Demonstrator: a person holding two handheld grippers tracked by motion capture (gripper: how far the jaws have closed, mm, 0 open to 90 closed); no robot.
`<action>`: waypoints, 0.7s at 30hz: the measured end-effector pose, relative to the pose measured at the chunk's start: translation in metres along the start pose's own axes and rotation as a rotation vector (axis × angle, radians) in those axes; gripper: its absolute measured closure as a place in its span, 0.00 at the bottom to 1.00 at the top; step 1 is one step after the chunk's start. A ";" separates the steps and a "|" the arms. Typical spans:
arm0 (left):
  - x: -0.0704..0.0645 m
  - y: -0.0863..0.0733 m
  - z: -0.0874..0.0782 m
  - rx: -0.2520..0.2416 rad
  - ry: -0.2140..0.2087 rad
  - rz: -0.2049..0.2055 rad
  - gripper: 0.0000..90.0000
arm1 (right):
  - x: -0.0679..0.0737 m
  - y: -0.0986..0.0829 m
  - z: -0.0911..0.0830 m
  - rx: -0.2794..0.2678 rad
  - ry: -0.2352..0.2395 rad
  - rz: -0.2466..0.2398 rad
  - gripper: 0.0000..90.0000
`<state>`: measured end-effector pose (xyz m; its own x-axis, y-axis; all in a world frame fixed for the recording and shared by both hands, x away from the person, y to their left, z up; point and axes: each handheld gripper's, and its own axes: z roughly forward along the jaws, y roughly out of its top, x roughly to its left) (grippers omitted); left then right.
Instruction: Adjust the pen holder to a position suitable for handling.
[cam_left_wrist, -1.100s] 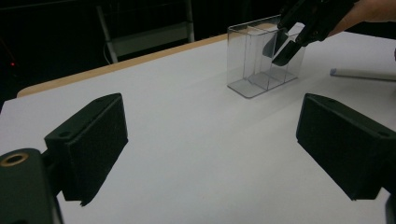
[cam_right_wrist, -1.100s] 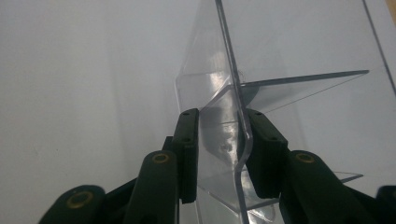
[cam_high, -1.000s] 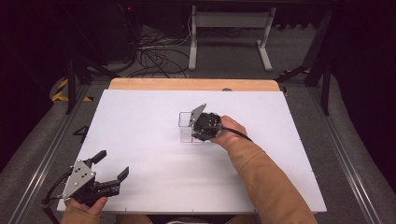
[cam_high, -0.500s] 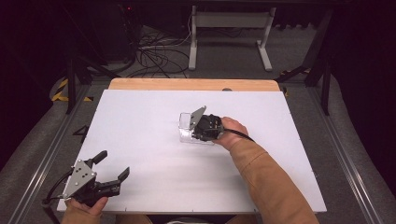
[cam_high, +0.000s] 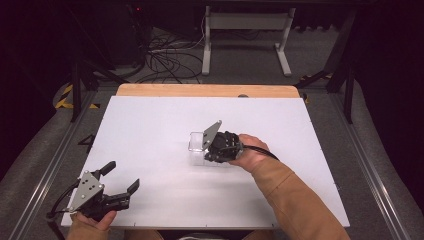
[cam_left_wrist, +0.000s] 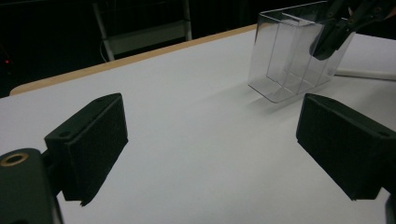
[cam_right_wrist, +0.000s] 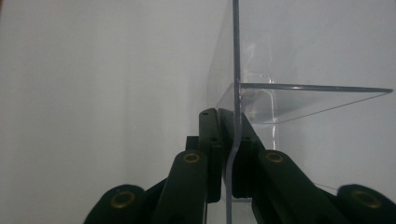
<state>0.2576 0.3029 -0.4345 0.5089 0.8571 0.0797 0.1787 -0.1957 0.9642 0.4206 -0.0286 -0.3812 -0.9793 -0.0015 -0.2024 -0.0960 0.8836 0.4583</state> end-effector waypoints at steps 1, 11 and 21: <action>0.000 0.000 0.000 0.002 0.000 0.001 0.11 | 0.003 0.000 0.001 -0.003 0.010 -0.002 0.96; 0.000 0.000 0.000 0.000 0.000 0.000 0.11 | 0.020 0.002 0.007 0.032 0.067 0.008 0.97; 0.000 0.000 0.000 0.002 0.003 0.018 0.11 | 0.025 -0.001 0.014 0.018 0.082 0.026 0.97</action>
<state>0.2582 0.3030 -0.4343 0.5099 0.8547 0.0976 0.1715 -0.2122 0.9621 0.3987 -0.0227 -0.3989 -0.9928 -0.0164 -0.1187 -0.0682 0.8921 0.4467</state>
